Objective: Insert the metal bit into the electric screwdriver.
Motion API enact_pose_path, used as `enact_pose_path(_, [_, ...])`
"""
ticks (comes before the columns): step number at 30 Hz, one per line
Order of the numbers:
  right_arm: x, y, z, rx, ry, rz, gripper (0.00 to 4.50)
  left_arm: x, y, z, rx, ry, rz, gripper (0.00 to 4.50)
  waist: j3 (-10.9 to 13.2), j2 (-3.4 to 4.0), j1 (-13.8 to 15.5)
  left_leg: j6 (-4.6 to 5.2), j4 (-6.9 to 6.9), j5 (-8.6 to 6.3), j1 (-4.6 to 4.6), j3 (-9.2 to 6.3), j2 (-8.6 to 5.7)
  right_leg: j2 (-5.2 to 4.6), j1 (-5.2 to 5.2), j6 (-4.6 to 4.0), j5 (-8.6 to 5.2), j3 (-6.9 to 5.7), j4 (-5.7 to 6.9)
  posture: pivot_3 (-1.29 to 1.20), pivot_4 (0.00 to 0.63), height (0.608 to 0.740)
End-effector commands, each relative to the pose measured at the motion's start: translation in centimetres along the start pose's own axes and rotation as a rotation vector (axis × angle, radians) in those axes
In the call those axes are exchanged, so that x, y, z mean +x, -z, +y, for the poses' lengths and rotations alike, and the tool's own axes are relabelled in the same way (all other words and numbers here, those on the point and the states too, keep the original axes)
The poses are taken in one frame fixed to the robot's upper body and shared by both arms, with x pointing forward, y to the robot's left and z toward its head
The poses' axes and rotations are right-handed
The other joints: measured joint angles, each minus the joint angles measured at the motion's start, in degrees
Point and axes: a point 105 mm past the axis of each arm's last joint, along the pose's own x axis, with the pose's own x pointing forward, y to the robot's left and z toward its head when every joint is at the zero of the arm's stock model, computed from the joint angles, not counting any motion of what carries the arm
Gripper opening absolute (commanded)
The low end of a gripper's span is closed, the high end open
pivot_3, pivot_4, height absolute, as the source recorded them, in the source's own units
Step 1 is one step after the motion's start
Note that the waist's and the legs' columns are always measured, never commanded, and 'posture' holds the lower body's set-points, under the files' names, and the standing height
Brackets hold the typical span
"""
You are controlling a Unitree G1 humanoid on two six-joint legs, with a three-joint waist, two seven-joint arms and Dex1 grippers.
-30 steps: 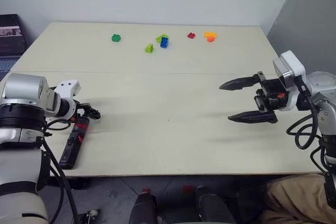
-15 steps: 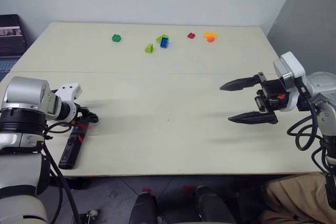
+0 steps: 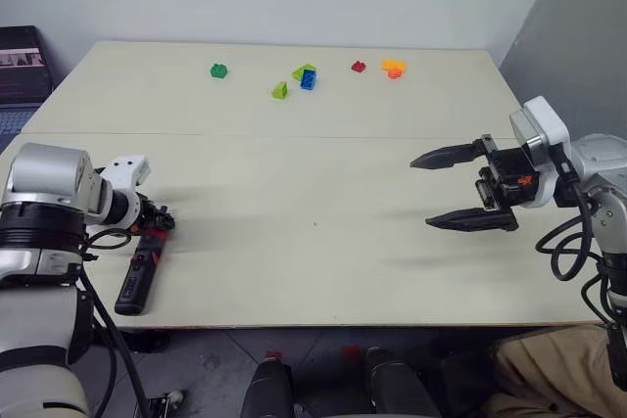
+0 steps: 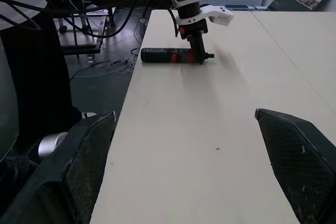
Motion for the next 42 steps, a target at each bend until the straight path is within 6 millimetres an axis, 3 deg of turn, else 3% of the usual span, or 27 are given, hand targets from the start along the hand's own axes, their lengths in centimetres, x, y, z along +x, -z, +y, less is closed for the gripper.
enact_pose_path(1, [-1.0,-1.1,-0.2,-0.051,0.051,0.003,4.5,-2.7,-4.2,-3.4,0.205,0.1,-0.214,1.65,0.0,-0.01,0.2,0.0,0.01,0.0,0.0,0.0,0.0,0.0,0.0,0.0,0.0,-0.01,0.0,0.0,0.15,0.74])
enact_pose_path(5, [-1.6,-1.2,-0.2,-0.053,0.108,0.014,4.5,-4.4,-6.6,-8.6,0.368,0.268,-0.399,1.65,0.0,-0.02,1.0,-0.02,0.03,0.01,-0.06,-0.02,-0.01,-0.01,-0.01,-0.01,0.0,-0.03,-0.03,0.0,0.15,0.74])
enact_pose_path(7, [-2.3,-1.0,-0.3,-0.03,0.183,0.024,4.5,-6.0,-8.3,-12.2,0.424,0.394,-0.568,1.65,0.0,-0.02,1.5,-0.02,0.05,0.01,-0.1,-0.02,-0.01,-0.02,0.0,-0.03,0.02,-0.03,-0.04,0.0,0.15,0.74])
enact_pose_path(10, [-2.7,-0.8,0.1,-0.038,0.238,0.038,4.5,-7.2,-8.8,-15.9,0.492,0.522,-0.701,1.65,0.0,-0.03,1.9,-0.02,0.09,0.01,-0.18,-0.03,-0.02,-0.04,-0.01,-0.1,0.06,-0.05,-0.07,0.0,0.15,0.74])
enact_pose_path(17, [-2.6,-1.1,0.4,-0.073,0.353,0.047,4.5,-8.2,-9.0,-22.1,0.592,0.671,-0.957,1.65,0.0,-0.02,1.3,-0.01,0.15,0.01,-0.19,-0.02,-0.04,-0.04,-0.03,-0.17,0.11,0.01,-0.03,0.0,0.15,0.74])
enact_pose_path(22, [-1.4,-1.7,-0.2,-0.123,0.431,0.035,4.5,-8.7,-7.9,-26.0,0.715,0.751,-1.209,1.64,0.0,0.0,1.4,0.0,0.25,0.02,-0.13,0.03,-0.07,-0.04,0.06,-0.09,0.15,0.11,-0.04,0.0,0.15,0.74])
enact_pose_path(27, [0.3,-2.6,-0.7,-0.134,0.455,0.008,4.5,-7.2,-8.1,-26.9,0.573,0.754,-1.29,1.64,0.0,0.0,1.6,0.01,0.68,0.02,-0.34,0.03,-0.09,-0.04,0.05,0.1,0.24,0.17,-0.06,0.0,0.15,0.74])
enact_pose_path(31, [0.6,-2.4,-1.0,-0.118,0.466,0.002,4.5,-6.2,-8.0,-27.0,0.485,0.757,-1.306,1.64,0.0,0.01,1.5,0.02,0.82,0.03,-0.34,0.1,-0.11,-0.03,0.08,0.43,0.27,0.29,-0.07,0.0,0.15,0.74])
enact_pose_path(42, [1.2,-1.9,-1.0,-0.106,0.45,0.017,4.5,-4.0,-5.5,-26.2,0.498,0.752,-1.274,1.64,0.0,0.01,1.5,0.06,0.78,0.05,-0.36,0.09,-0.1,-0.02,0.04,0.43,0.29,0.29,-0.08,0.0,0.15,0.74])
